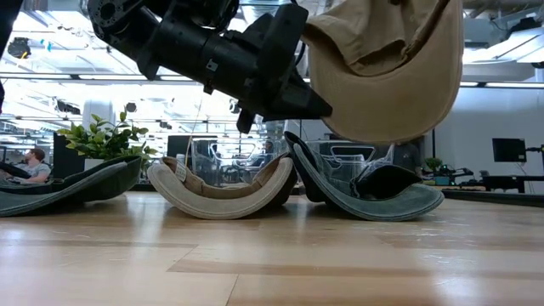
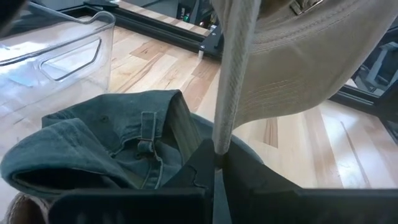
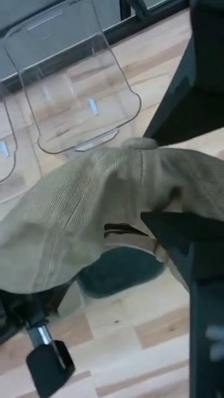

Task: Pick & Place hat
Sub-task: Put the right brown cap into the right transparent bin

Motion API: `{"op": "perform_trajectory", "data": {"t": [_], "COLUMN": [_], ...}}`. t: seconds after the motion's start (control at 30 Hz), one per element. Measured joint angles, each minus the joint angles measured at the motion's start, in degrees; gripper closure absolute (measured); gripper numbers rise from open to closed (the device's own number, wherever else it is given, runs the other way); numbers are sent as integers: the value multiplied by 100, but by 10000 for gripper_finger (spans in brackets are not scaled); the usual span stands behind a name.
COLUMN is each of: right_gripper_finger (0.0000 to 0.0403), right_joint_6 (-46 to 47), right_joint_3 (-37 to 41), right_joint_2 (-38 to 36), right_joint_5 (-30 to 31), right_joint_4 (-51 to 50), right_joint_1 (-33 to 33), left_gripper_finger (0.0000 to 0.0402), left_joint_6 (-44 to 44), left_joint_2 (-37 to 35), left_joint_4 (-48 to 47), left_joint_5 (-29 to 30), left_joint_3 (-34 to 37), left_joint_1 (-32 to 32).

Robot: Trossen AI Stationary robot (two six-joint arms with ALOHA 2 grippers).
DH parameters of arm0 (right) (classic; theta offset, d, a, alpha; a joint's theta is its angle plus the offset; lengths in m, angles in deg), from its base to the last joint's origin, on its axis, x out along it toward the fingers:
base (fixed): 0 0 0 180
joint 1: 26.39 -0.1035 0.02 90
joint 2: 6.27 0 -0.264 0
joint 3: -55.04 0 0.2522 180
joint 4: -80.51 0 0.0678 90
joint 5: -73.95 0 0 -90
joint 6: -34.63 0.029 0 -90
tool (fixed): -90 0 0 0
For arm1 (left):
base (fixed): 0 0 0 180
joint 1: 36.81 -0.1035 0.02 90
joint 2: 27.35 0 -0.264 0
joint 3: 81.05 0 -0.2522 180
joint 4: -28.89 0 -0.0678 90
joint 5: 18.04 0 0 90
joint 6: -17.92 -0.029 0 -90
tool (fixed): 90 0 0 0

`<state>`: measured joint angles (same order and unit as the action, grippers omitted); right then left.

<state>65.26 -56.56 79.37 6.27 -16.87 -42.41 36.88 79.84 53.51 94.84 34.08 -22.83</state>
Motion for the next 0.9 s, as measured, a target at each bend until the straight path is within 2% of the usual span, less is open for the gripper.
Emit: {"op": "perform_trajectory", "data": {"t": [0.1, 0.17, 0.23, 0.37, 0.5, 0.9], "right_gripper_finger": [307, 362, 388, 397, 399, 402], "right_joint_6": [-66, -141, -217, -191, -178, -263], "right_joint_3": [0, 0, 2, 4, 4, 4], "right_joint_2": [0, 0, 0, 0, 0, 0], "right_joint_5": [-10, -124, -249, -268, -267, -244], "right_joint_4": [10, 10, 24, 76, 77, 74], "right_joint_1": [21, 47, 47, 42, 42, 42], "left_gripper_finger": [387, 385, 381, 373, 362, 292], "left_joint_6": [-4, -6, -16, -42, -90, -260], "left_joint_2": [-23, -25, -25, -25, -24, -25], "left_joint_4": [16, 3, 5, 10, 21, 66], "left_joint_5": [2, 34, 110, 72, -259, -386], "left_joint_3": [0, 0, 0, 0, 0, 0], "left_joint_1": [4, 4, 4, 4, 8, 11]}}
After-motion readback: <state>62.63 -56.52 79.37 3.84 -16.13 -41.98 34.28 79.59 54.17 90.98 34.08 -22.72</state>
